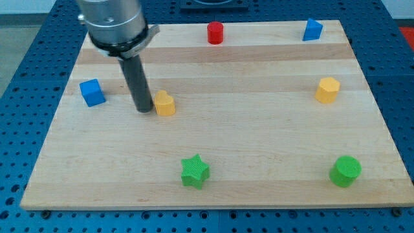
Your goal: Move the blue cube towards the blue cube
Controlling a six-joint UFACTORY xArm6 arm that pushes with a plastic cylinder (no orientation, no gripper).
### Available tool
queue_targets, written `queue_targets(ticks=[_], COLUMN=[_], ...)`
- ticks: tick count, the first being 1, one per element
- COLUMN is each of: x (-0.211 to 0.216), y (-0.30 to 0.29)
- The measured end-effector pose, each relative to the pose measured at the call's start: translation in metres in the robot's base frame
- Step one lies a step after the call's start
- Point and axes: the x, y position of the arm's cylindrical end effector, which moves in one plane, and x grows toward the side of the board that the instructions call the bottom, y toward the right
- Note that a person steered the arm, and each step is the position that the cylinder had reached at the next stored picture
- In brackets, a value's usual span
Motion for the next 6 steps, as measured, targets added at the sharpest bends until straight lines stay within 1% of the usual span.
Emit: queue_targets(ticks=[2,3,4,5,6], x=[0.000,0.001,0.021,0.033,0.029], y=[0.065,0.055,-0.018,-0.086,-0.139])
